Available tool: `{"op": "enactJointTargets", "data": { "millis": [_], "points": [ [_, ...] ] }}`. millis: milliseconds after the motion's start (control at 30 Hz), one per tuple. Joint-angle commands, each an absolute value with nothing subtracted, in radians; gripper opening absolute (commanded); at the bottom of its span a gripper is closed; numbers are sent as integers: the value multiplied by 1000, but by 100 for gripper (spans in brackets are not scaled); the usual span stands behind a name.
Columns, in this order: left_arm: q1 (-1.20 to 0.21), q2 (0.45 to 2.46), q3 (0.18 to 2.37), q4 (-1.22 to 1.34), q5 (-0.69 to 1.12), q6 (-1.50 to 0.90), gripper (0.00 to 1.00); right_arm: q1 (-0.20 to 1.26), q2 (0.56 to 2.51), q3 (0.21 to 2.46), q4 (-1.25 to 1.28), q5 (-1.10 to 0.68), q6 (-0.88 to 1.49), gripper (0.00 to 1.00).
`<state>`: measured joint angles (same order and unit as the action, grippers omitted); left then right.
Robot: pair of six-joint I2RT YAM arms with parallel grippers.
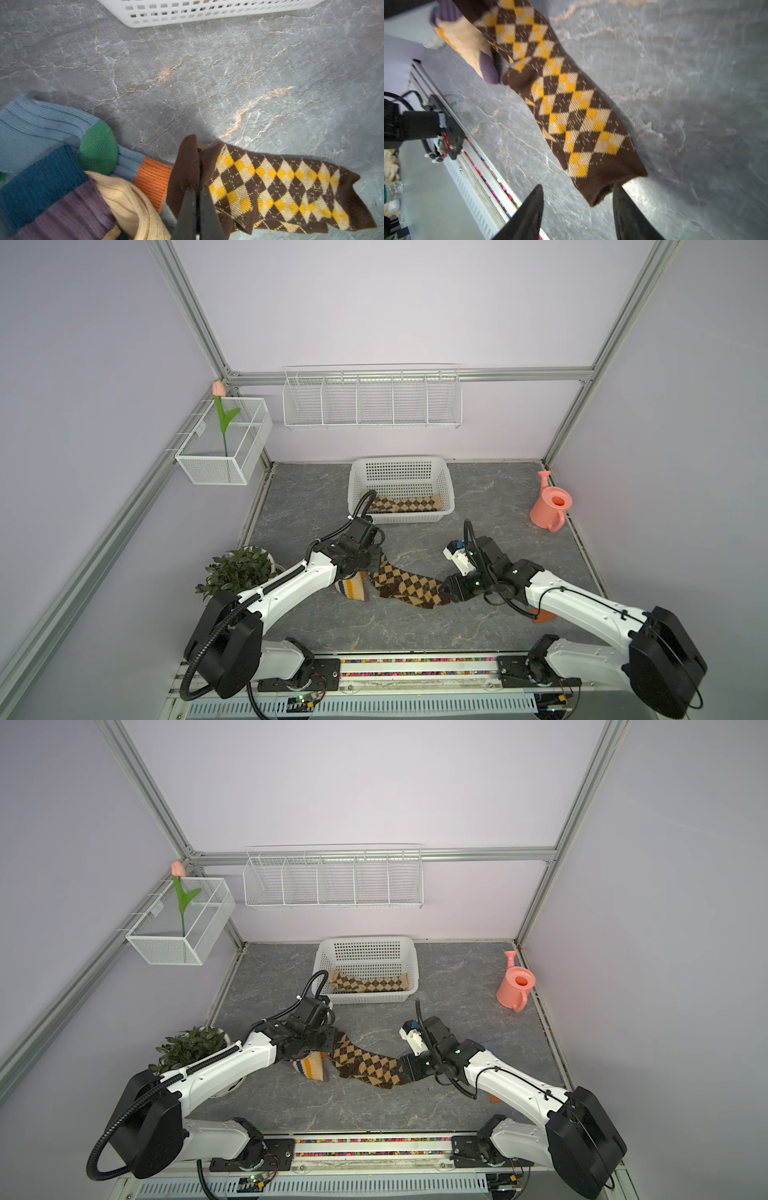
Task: Place the socks together as a pair
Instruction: Pick up a pair of socks from the center of the board.
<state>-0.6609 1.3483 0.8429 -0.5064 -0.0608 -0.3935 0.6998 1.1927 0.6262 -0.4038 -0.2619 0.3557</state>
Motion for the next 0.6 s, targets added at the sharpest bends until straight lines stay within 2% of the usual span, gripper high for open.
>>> {"op": "enactJointTargets", "data": {
  "millis": [0,200,567],
  "points": [
    [-658,1343,833,-500,-85,-419,0,716,1164,590,-465,-193,396,55],
    [-658,1338,829,-500,-82,-417,0,718,1114,520,-422,-210,462,55],
    [-658,1284,793,-466,-44,-420,0,694,1237,514,-212,-259,514,58]
  ]
}}
